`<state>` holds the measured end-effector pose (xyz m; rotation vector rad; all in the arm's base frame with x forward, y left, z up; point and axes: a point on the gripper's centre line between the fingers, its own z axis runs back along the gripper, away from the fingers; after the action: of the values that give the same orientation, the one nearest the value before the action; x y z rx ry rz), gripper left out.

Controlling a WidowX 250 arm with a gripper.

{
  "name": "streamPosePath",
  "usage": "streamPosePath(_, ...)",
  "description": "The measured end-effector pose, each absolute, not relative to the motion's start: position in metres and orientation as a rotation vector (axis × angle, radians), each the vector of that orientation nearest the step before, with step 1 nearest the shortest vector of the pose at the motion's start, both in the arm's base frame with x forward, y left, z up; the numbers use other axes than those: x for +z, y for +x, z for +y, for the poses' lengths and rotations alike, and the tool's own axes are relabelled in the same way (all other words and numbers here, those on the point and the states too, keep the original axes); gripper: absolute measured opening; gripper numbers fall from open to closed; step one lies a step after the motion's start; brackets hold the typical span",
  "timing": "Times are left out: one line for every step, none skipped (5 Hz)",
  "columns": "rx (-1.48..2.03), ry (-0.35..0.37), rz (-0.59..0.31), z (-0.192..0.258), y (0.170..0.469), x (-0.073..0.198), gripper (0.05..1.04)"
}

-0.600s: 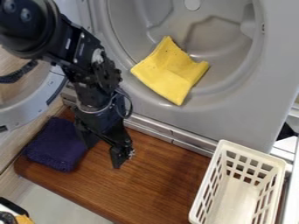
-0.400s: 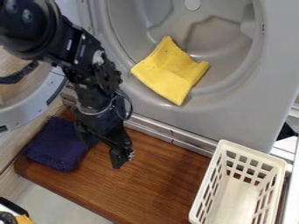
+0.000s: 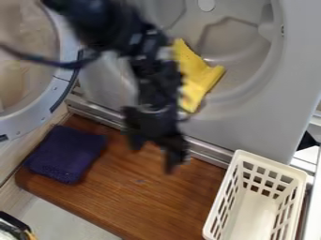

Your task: Moved the basket to the left side of the table

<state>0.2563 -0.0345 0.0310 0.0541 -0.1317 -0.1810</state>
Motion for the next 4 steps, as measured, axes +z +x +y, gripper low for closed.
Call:
streamPosePath(-0.130,0.055,-0.114,-0.081,0.276,0.023,1.001)
streamPosePath(-0.056,0.083,-0.058,-0.095,0.282,-0.004,1.000)
streamPosePath(-0.024,0.066,-0.085,-0.093,0.276,-0.015,1.001)
streamPosePath(-0.005,0.053,-0.085,-0.094,0.272,-0.033,1.001)
